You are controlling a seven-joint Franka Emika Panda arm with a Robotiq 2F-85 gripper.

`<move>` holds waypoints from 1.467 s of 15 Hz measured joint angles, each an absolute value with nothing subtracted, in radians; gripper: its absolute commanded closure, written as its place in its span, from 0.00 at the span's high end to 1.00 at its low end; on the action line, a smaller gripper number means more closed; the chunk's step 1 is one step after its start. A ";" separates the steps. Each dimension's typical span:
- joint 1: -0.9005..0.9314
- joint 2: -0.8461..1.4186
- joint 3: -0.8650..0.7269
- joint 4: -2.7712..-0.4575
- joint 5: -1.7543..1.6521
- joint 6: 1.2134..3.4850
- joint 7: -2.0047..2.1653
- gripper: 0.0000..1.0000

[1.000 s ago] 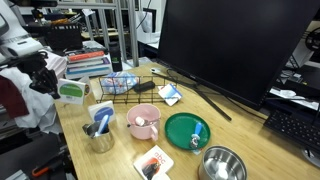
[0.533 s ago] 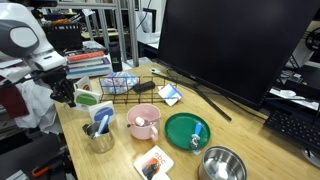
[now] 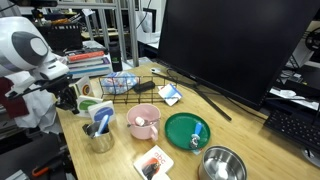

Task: Remove the book with some green from the book rack and put it on the table

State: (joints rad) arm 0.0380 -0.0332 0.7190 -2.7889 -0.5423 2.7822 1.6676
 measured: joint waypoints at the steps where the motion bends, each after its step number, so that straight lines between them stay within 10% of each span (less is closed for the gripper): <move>1: 0.037 -0.027 0.717 -2.789 -0.596 2.791 1.703 0.04; 6: 0.036 -0.005 0.712 -2.788 -0.830 2.801 1.879 0.04; 8: 0.036 0.010 0.712 -2.789 -0.908 2.801 1.944 0.35; 17: 0.036 0.054 0.695 -2.781 -1.106 2.852 2.114 0.93; 22: 0.037 0.010 0.695 -2.775 -1.099 2.966 2.130 1.00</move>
State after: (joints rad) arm 0.0372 0.0096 0.6948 -2.7748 -1.0994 2.9660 2.1303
